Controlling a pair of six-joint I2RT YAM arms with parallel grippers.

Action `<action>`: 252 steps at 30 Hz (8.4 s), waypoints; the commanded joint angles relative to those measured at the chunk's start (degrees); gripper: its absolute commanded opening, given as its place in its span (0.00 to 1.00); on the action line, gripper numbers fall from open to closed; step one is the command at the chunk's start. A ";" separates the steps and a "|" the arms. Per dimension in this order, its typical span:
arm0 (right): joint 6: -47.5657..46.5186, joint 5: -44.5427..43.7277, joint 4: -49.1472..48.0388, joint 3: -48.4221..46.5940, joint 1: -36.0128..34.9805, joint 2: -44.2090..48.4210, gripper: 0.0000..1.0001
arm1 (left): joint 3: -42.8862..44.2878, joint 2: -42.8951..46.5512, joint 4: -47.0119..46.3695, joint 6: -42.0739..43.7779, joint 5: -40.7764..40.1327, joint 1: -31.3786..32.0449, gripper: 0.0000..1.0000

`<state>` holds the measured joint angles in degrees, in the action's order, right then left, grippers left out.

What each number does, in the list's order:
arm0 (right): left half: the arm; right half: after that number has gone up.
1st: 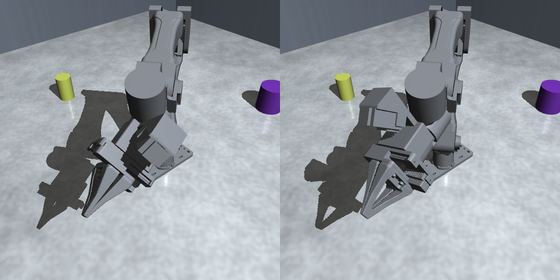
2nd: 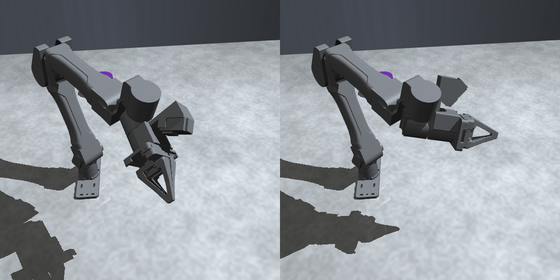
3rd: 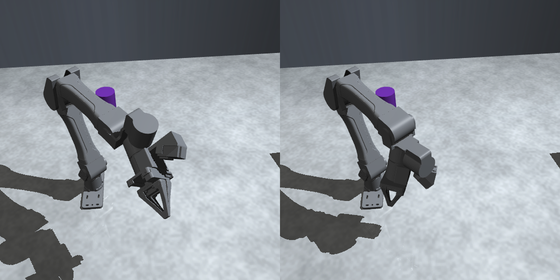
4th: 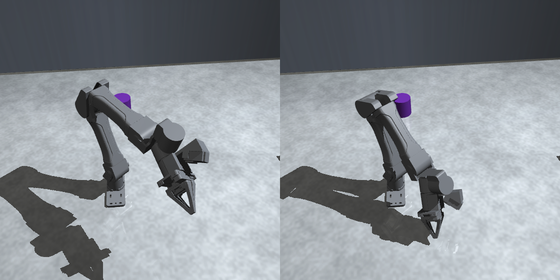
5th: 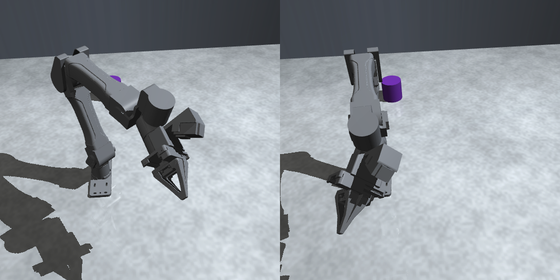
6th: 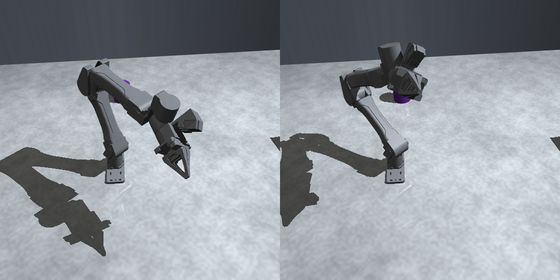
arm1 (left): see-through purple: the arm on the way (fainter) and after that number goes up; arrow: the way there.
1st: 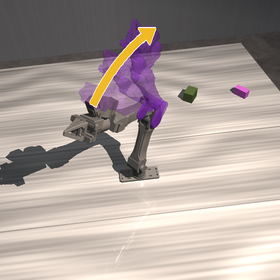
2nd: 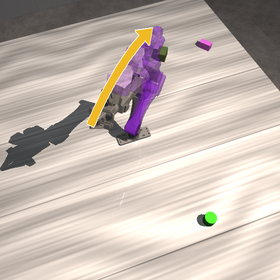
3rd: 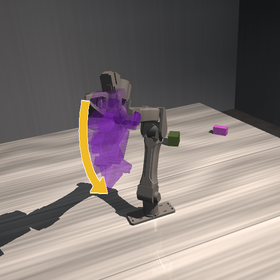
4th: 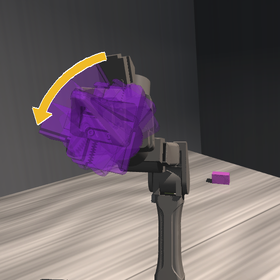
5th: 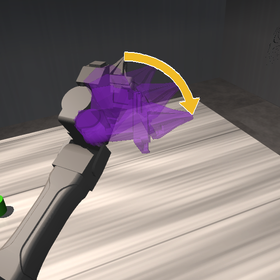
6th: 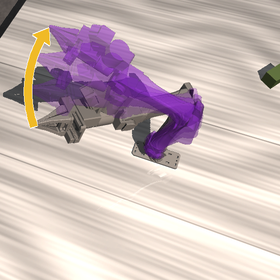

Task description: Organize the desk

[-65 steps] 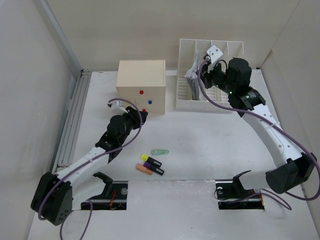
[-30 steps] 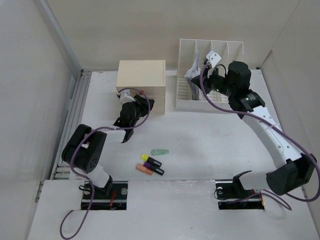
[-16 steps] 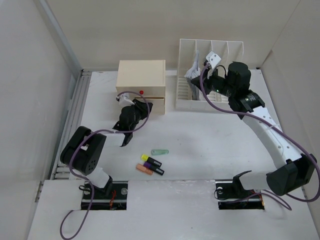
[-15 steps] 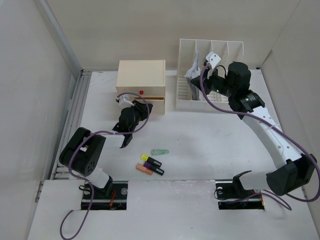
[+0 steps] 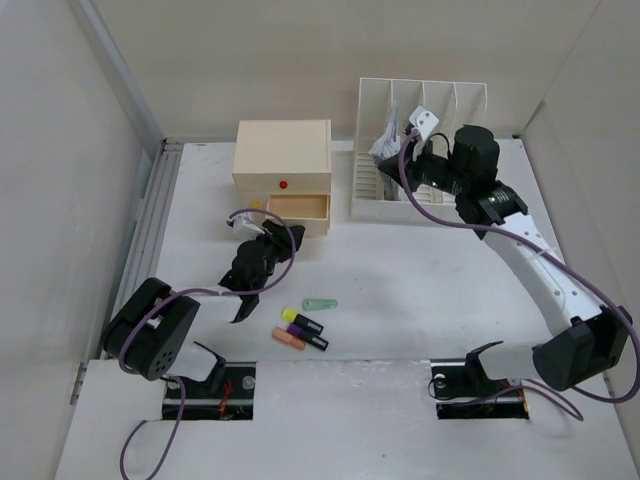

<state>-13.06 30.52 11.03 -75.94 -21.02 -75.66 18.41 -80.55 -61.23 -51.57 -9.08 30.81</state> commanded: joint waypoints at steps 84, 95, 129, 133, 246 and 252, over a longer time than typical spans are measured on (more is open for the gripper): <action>-28.69 -20.49 19.48 -8.16 -38.13 -33.07 0.00 | 22.45 60.16 58.95 49.64 -10.95 10.41 0.88; -25.53 -38.60 5.35 -13.26 -37.08 -26.82 0.00 | 21.93 60.16 58.95 49.64 -11.48 10.41 0.88; -22.17 -25.75 5.46 -17.23 -31.37 -22.97 0.47 | 21.93 60.69 58.42 49.64 -12.63 10.41 0.88; -29.37 1.95 18.88 -14.76 -31.98 -20.85 0.47 | 21.93 61.31 58.42 49.64 -13.15 10.41 0.88; -18.40 -47.40 3.91 -33.56 -34.27 -39.65 0.00 | 18.24 71.94 54.20 50.69 -14.21 10.41 0.88; -18.41 -46.87 6.63 -35.42 -33.13 -42.20 0.26 | 18.24 72.46 54.20 50.69 -14.21 10.41 0.88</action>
<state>-30.89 -16.08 18.41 -108.71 -54.61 -115.96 36.97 -9.37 -4.05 -1.72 -22.79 40.84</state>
